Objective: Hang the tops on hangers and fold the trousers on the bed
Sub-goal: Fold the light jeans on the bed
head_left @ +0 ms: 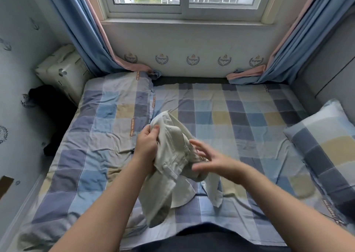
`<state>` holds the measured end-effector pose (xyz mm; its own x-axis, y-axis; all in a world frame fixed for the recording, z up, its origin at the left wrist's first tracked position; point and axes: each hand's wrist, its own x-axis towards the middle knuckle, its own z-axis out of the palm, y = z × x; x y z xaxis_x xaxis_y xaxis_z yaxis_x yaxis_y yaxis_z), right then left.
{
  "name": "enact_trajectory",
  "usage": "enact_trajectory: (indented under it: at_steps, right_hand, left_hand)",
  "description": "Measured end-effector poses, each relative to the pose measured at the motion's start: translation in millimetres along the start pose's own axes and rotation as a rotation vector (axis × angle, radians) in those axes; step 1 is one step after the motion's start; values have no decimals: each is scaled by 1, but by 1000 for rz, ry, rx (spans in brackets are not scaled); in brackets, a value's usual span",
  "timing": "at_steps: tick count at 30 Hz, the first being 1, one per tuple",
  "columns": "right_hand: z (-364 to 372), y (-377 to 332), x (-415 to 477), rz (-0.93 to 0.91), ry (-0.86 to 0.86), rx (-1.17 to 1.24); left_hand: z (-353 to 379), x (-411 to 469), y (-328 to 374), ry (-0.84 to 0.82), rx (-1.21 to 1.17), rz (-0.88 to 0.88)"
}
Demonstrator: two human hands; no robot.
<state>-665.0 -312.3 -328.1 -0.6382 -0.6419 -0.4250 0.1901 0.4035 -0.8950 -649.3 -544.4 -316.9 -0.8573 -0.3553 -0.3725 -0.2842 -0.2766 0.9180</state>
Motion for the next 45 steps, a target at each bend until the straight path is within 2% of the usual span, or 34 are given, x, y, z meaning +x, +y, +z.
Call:
enact_trajectory:
  at_steps: [2,5,7,9,11,13,16,19,21,22,23,25,27,29,31,33,34,36,37,39,42,44,45]
  right_hand:
    - [7,14,-8,-56,-29,-166]
    - [14,26,-1,-149,217,-578]
    - [19,20,11,-211,406,-661]
    - [18,7,20,-264,532,-556]
    - [8,-10,25,-267,587,-519]
    - [-5,-29,29,-258,627,-498]
    - [-19,-57,34,-251,645,-451]
    - [-22,-82,38,-248,641,-336]
    - [-19,-94,39,-242,603,-186]
    - [-15,-99,38,-234,569,-106]
    - [-12,-101,37,-228,543,-24]
    - [-7,-102,35,-206,556,124]
    - [-9,-102,31,-175,613,247]
    - [-13,-102,26,-126,628,353]
    - [-14,-101,20,-83,615,490]
    - [-10,-97,16,-63,584,603]
    - [-7,-94,15,-59,571,627]
    - [1,-84,12,-56,555,627]
    - [6,-79,11,-58,549,620]
    - [13,-69,8,-56,546,593]
    - [19,-52,5,-34,570,550]
    - [22,-40,1,7,617,526]
    - [23,-34,-1,45,635,516]
  left_hand:
    - [-3,2,6,-15,-35,-40]
    - [-4,5,14,-45,-51,-87]
    - [-2,9,16,-89,-47,-112]
    - [-1,16,15,-100,9,-149]
    - [-4,21,11,-84,62,-153]
    - [-9,21,10,-4,70,-118]
    - [-16,15,10,54,215,6]
    - [-16,-3,6,-172,403,232]
    - [-10,-18,-4,-313,608,285]
    - [-7,-18,-16,-319,685,274]
    - [-4,-17,-29,-270,736,265]
    - [1,-15,-49,-60,838,247]
    - [3,-16,-56,82,809,276]
    - [8,-22,-53,-5,593,206]
    - [12,-23,-55,-64,467,44]
    - [13,-16,-56,44,370,-216]
    - [11,-13,-55,31,269,-431]
    - [11,-6,-52,-122,-2,-772]
    - [9,0,-49,-174,-40,-832]
    - [13,12,-45,-210,31,-843]
    - [28,20,-49,-225,274,-759]
    - [28,32,-62,-126,313,-664]
    - [27,40,-67,-69,261,-611]
